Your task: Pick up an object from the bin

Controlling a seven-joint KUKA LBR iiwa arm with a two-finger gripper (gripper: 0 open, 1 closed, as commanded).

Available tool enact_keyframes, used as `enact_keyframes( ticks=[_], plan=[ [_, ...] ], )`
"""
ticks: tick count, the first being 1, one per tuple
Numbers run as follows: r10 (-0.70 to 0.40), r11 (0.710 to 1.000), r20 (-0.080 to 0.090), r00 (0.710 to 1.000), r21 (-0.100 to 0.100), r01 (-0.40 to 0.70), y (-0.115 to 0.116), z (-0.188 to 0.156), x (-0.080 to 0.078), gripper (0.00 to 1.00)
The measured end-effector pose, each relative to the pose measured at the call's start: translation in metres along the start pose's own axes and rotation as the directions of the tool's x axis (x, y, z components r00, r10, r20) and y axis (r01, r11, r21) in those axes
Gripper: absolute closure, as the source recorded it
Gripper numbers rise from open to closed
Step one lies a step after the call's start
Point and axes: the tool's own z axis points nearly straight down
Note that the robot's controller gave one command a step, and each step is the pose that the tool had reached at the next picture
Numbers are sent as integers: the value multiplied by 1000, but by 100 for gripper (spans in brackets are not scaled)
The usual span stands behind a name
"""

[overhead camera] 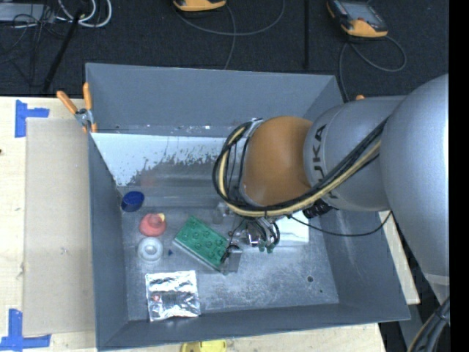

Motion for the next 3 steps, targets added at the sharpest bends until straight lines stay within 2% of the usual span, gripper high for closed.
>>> enact_keyframes(
  ticks=[1,2,3],
  plan=[
    [162,987,-1,987,-1,-162,8,1,-10,0],
    [309,951,-7,951,1,-309,6,32,-1,0],
    [309,951,-8,951,2,-309,6,32,-1,0]
  ],
)
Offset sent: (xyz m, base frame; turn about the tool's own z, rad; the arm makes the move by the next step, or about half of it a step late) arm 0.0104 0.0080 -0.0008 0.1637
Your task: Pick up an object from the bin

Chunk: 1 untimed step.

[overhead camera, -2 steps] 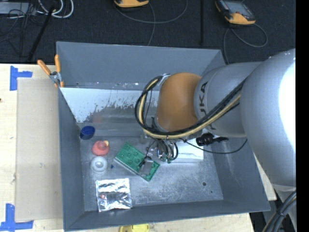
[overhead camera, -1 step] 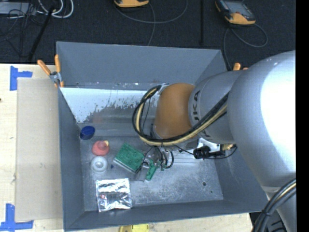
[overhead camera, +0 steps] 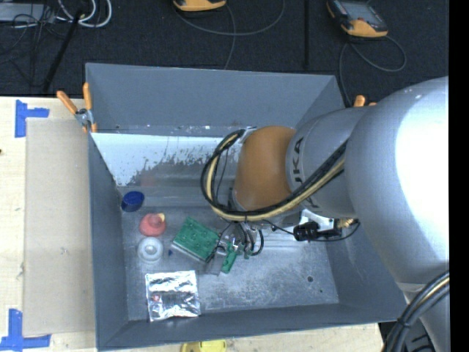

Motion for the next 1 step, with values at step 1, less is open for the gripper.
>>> enact_keyframes(
  ticks=[1],
  plan=[
    [0,1000,3,1000,-2,0,1,-2,-1,100]
  ],
)
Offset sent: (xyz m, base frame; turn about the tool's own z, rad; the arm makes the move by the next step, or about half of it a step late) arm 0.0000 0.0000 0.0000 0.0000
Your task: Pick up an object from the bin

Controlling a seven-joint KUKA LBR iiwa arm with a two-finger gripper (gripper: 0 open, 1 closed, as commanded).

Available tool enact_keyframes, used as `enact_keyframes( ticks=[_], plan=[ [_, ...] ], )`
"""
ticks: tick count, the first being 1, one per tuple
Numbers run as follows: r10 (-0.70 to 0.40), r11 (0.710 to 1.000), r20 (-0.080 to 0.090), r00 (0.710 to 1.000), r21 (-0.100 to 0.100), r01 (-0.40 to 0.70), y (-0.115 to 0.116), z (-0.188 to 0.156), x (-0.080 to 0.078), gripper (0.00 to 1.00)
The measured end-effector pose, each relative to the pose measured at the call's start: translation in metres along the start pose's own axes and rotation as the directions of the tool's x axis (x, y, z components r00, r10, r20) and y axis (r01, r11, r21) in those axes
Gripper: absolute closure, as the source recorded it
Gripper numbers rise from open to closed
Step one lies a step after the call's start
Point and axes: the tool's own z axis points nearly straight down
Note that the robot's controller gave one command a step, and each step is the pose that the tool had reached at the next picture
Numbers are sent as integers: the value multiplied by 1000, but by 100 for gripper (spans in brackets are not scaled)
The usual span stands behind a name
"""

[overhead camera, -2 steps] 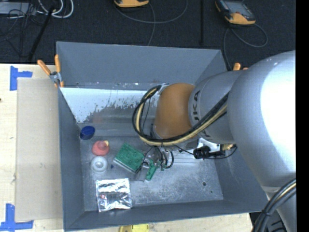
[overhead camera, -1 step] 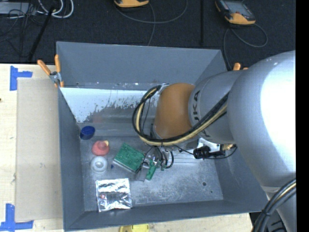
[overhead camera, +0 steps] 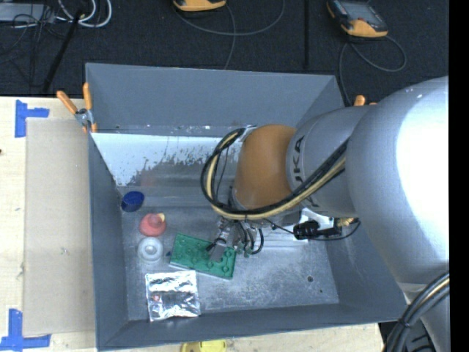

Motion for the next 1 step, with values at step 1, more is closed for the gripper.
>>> enact_keyframes(
  ticks=[1],
  plan=[
    [-2,1000,10,1000,-3,2,0,-112,-2,100]
  ],
)
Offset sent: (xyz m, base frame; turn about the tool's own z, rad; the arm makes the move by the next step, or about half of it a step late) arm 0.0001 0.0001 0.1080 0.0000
